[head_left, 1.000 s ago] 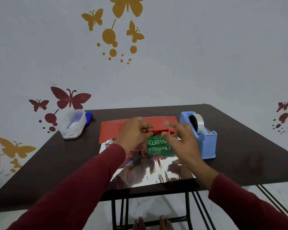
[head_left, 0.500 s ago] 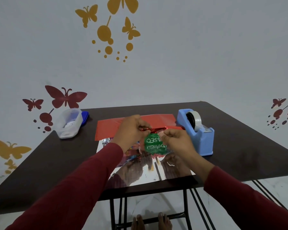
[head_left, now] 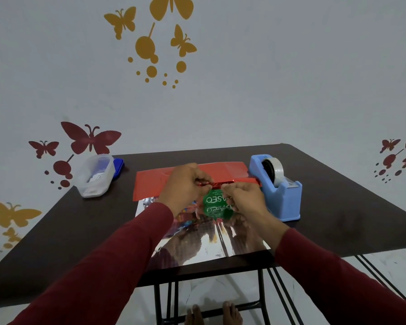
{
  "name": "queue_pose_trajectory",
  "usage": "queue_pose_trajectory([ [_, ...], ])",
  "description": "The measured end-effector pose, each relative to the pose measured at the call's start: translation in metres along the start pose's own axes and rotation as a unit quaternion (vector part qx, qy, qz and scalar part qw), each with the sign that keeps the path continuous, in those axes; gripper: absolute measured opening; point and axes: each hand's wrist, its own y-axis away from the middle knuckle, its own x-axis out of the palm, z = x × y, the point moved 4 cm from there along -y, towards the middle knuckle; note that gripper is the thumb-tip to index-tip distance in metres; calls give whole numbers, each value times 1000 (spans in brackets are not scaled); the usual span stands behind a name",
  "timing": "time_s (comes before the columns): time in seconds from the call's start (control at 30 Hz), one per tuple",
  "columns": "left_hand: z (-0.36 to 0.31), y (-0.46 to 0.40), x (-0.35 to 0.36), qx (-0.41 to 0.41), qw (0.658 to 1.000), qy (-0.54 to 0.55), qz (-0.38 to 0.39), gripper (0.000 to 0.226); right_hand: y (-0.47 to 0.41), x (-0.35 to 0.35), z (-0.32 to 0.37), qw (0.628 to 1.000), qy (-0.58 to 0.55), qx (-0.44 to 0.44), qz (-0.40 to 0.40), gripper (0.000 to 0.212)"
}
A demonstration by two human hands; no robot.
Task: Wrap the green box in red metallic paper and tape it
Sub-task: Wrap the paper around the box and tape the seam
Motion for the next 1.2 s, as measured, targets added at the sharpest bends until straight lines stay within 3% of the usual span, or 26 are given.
queue_pose_trajectory([
  [0.57, 1, -1, -1, 4, 1000, 22, 7, 20, -10, -1, -2, 996, 81, 5, -28, 30],
  [0.77, 0, 0, -2, 4, 999, 31, 12, 19, -13, -7, -4, 991, 128, -8, -24, 43],
  [0.83, -1, 0, -2, 5, 999, 30, 13, 19, -15, -8, -1, 975, 218, -27, -25, 50],
  [0.93, 0, 0, -3, -4, 999, 36, 14, 20, -12, -14, 6, 920, 382, -68, -44, 52],
  [1.07, -1, 2, -3, -5, 999, 42, 17, 19, -2, -20, 8, 867, 479, -119, -66, 48],
  [1.2, 0, 1, -4, -3, 999, 33, 17, 20, -3, -20, 20, 890, 430, -120, -91, 58],
])
